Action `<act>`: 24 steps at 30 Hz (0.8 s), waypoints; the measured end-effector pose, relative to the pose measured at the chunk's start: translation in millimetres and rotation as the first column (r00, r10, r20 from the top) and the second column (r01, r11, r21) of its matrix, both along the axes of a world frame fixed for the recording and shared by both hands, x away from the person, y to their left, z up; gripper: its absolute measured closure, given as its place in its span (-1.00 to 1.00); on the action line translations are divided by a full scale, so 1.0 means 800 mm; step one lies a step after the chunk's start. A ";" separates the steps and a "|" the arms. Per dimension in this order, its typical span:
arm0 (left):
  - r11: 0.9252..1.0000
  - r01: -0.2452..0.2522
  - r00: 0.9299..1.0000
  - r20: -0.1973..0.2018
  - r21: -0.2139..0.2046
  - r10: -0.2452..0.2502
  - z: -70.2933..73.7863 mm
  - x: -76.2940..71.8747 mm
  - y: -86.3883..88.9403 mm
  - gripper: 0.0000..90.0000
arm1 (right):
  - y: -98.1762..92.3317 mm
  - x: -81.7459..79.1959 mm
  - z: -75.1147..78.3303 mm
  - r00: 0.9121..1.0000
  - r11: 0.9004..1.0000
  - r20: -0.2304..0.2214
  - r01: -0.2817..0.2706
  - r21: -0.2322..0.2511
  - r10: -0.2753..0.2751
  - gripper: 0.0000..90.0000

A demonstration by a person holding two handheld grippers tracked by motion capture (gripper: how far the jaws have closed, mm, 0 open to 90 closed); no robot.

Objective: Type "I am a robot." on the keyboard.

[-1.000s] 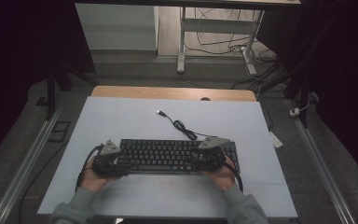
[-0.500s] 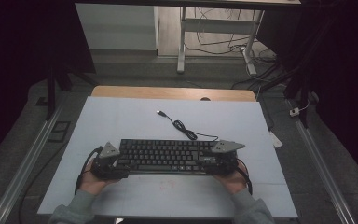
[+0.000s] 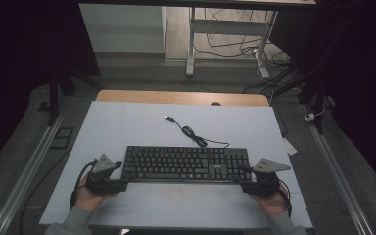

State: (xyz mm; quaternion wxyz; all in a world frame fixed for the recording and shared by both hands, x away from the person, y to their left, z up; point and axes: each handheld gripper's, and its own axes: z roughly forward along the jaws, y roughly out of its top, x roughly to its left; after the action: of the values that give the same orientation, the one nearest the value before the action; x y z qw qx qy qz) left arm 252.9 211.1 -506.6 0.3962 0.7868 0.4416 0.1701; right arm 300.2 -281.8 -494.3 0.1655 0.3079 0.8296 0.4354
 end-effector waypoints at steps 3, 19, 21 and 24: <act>1.000 -0.007 1.000 -0.001 0.000 0.007 -0.001 -0.003 0.002 -0.37 | -0.011 -0.006 -0.001 1.000 1.000 0.010 0.009 -0.002 -0.009 -0.02; 1.000 0.005 1.000 0.007 0.003 -0.005 -0.001 -0.004 -0.001 -0.37 | -0.020 -0.008 -0.007 1.000 1.000 0.015 0.003 -0.003 -0.003 -0.06; 1.000 0.005 1.000 0.007 0.003 -0.005 -0.001 -0.004 -0.001 -0.37 | -0.020 -0.008 -0.007 1.000 1.000 0.013 0.001 0.003 -0.001 -0.06; 1.000 0.005 1.000 0.005 0.004 -0.005 -0.002 -0.004 -0.001 -0.37 | -0.020 -0.008 -0.007 1.000 1.000 0.012 0.001 -0.004 -0.001 -0.06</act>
State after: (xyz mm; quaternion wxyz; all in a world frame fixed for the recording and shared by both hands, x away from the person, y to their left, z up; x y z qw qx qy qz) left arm 249.9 210.1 -508.1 0.3960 0.7885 0.4382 0.1718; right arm 294.1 -297.8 -500.0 0.1712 0.3053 0.8294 0.4355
